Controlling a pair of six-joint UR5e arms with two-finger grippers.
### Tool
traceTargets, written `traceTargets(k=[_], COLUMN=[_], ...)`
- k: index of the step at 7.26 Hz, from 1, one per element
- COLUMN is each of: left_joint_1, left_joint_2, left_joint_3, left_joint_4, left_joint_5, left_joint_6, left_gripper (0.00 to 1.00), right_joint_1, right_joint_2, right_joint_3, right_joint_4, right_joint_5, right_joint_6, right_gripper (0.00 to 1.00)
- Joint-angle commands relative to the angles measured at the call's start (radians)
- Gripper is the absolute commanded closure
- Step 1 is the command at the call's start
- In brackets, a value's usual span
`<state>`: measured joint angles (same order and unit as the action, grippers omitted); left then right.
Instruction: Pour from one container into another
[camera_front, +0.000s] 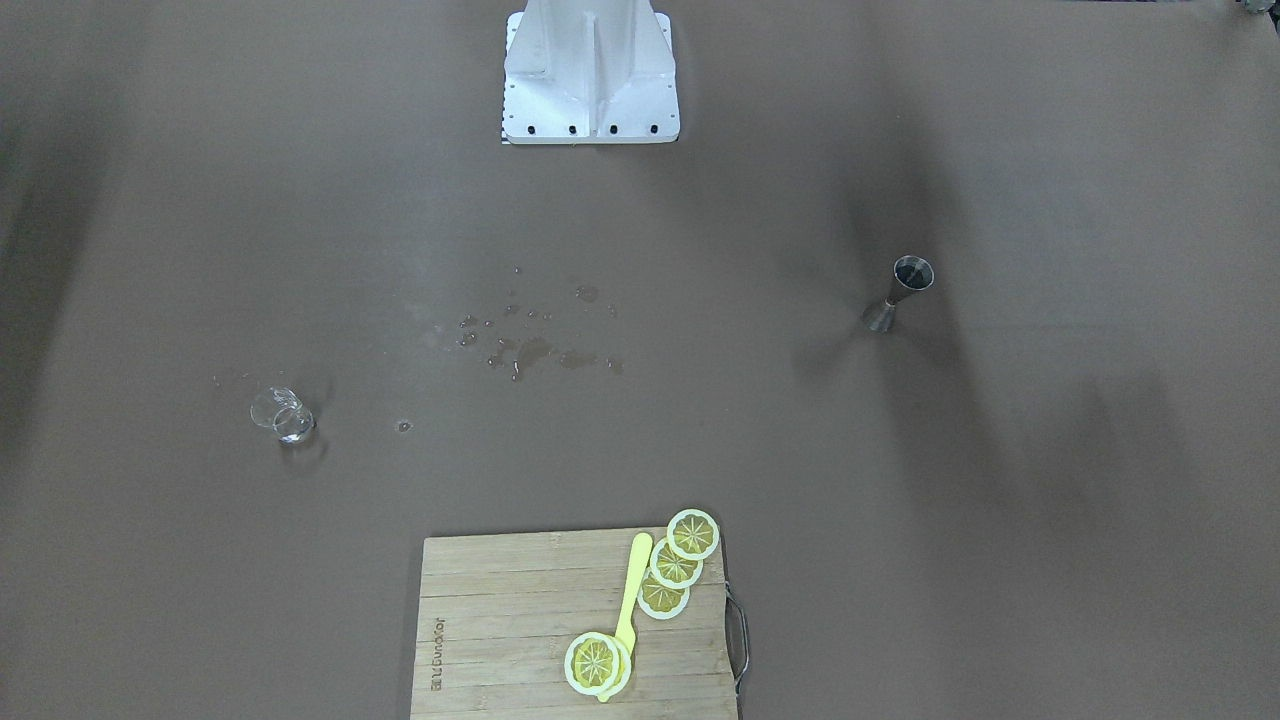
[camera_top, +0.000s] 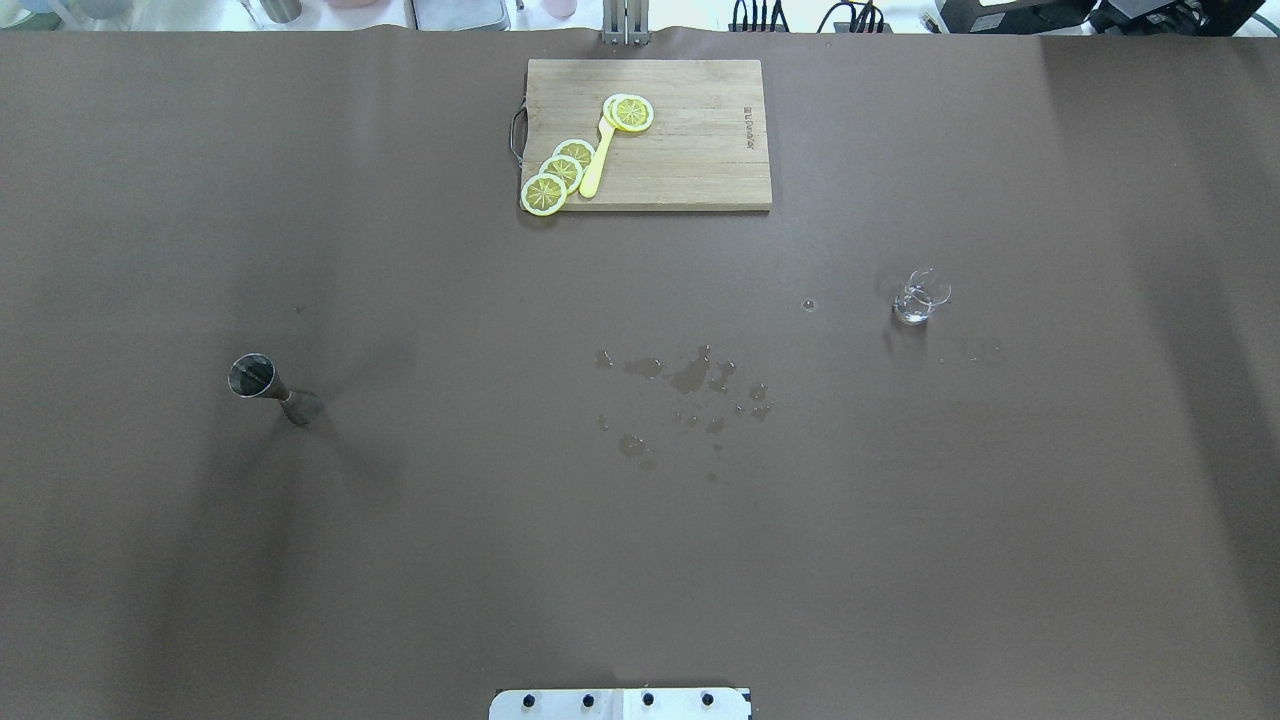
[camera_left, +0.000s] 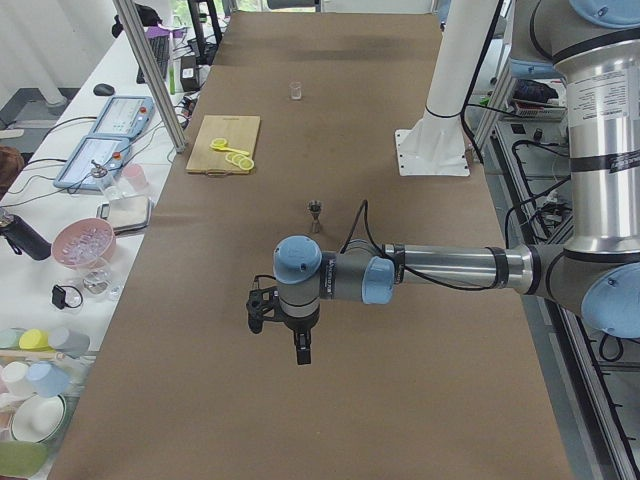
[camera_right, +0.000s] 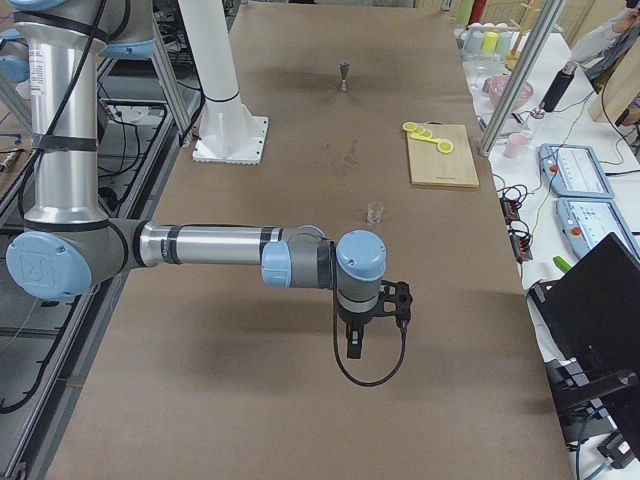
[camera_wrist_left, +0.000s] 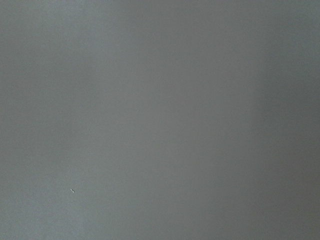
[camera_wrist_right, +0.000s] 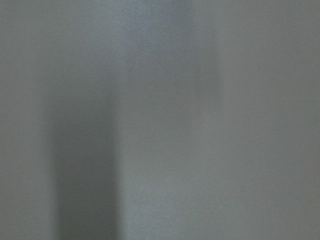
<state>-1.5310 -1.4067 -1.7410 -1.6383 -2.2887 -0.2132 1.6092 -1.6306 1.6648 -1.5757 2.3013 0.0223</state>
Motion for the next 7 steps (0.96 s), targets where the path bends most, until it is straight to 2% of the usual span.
traceTargets(k=[1, 7], left_joint_1=[0.0, 0.0], left_joint_2=[0.0, -0.006], left_joint_3=[0.0, 0.011], left_joint_4=[0.0, 0.0], left_joint_5=[0.0, 0.006], left_joint_6=[0.0, 0.002], left_gripper=[0.01, 0.01], right_joint_1=[0.0, -0.002], right_joint_2=[0.0, -0.012], right_joint_3=[0.0, -0.029], right_joint_4=[-0.001, 0.017], right_joint_5=[0.001, -0.013], right_joint_6=[0.001, -0.016], right_gripper=[0.0, 0.0])
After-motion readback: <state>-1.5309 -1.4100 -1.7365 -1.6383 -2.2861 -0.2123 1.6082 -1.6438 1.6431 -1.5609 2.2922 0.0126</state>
